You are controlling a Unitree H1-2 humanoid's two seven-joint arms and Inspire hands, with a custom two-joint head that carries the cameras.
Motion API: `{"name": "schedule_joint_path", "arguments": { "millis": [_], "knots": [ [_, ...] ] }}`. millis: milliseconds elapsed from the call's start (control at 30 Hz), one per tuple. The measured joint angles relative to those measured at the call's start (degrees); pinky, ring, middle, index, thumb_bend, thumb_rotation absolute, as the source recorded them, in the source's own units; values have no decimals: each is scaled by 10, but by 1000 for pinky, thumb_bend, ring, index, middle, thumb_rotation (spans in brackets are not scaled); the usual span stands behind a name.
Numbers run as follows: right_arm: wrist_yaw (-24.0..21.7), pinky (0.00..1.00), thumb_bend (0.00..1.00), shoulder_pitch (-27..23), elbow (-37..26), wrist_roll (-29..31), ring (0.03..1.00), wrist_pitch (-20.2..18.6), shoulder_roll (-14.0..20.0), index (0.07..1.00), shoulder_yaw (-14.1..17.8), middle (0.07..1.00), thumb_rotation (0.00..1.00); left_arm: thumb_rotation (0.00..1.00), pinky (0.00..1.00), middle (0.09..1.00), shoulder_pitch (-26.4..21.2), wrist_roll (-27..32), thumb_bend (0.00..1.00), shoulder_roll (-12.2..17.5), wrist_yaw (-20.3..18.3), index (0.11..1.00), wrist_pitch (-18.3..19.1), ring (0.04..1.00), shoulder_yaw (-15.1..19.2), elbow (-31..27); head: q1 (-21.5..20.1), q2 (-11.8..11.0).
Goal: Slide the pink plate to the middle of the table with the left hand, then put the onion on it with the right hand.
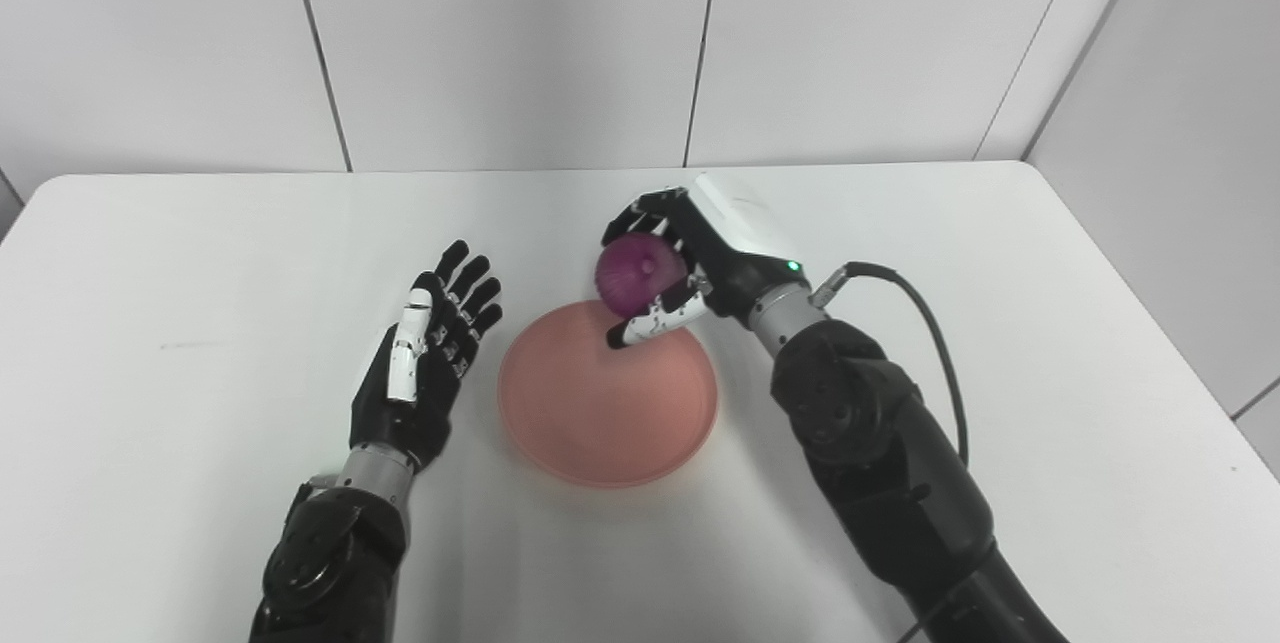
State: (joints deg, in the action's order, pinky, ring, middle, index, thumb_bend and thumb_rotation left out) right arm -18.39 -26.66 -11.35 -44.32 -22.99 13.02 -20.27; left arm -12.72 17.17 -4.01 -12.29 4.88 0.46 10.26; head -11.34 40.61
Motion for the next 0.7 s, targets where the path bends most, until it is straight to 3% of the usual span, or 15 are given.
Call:
{"name": "schedule_joint_path", "arguments": {
  "millis": [467,700],
  "knots": [
    [0,299,520,4,32,-2,388,1,-15,488,-34,486,135,1000,959,955,4,-2,415,-5,5,937,0,954,-4,-5,11,3],
    [0,331,520,20,48,-4,413,2,-13,488,-45,503,136,1000,953,950,5,-6,418,-5,6,933,0,947,-4,-6,11,4]
  ]
}}
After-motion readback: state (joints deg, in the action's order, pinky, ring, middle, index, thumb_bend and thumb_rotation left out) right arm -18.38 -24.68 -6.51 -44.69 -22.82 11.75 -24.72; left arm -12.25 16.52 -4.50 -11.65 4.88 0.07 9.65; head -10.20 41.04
